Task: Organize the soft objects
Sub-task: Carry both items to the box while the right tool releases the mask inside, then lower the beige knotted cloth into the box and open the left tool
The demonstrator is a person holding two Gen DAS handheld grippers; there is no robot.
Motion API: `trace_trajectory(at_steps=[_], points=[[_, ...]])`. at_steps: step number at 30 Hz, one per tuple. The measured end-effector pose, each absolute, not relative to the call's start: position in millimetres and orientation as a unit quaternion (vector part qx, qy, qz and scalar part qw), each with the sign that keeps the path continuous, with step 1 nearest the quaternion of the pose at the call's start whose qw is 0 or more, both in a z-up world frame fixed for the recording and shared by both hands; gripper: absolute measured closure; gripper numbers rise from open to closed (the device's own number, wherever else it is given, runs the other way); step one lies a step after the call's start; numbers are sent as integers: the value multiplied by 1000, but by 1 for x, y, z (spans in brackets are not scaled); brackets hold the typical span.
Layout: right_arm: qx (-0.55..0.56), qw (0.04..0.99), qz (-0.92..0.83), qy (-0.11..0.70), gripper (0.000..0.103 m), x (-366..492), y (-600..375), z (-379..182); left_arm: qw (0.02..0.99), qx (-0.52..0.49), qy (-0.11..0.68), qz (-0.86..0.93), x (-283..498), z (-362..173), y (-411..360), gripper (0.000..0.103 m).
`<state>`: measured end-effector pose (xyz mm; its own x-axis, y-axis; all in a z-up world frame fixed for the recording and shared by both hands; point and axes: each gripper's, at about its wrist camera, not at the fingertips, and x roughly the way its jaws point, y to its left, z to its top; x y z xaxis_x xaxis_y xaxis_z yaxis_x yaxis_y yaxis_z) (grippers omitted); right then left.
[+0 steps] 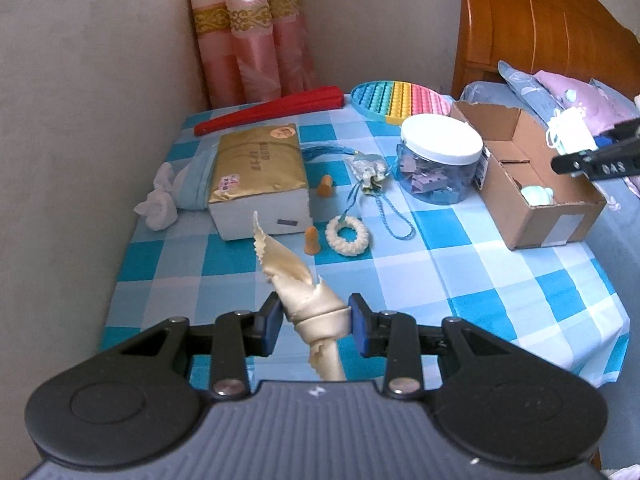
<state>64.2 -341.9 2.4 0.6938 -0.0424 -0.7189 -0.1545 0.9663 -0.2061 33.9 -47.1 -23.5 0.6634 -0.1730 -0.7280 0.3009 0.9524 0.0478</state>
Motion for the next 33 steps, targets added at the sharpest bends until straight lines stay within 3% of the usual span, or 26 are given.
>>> trace_trajectory(at_steps=[3, 8, 14, 33], points=[[-128, 908, 22, 398, 48, 79, -350, -1, 907, 84, 390, -131, 37, -24, -53, 69], [-116, 907, 26, 404, 20, 84, -357, -5, 905, 90, 392, -139, 42, -24, -64, 69], [-97, 911, 22, 400, 2, 68, -352, -2, 902, 104, 386, -164, 46, -18, -78, 69], [-5, 923, -27, 385, 0, -5, -330, -4, 865, 147, 367, -310, 88, 21, -181, 69]])
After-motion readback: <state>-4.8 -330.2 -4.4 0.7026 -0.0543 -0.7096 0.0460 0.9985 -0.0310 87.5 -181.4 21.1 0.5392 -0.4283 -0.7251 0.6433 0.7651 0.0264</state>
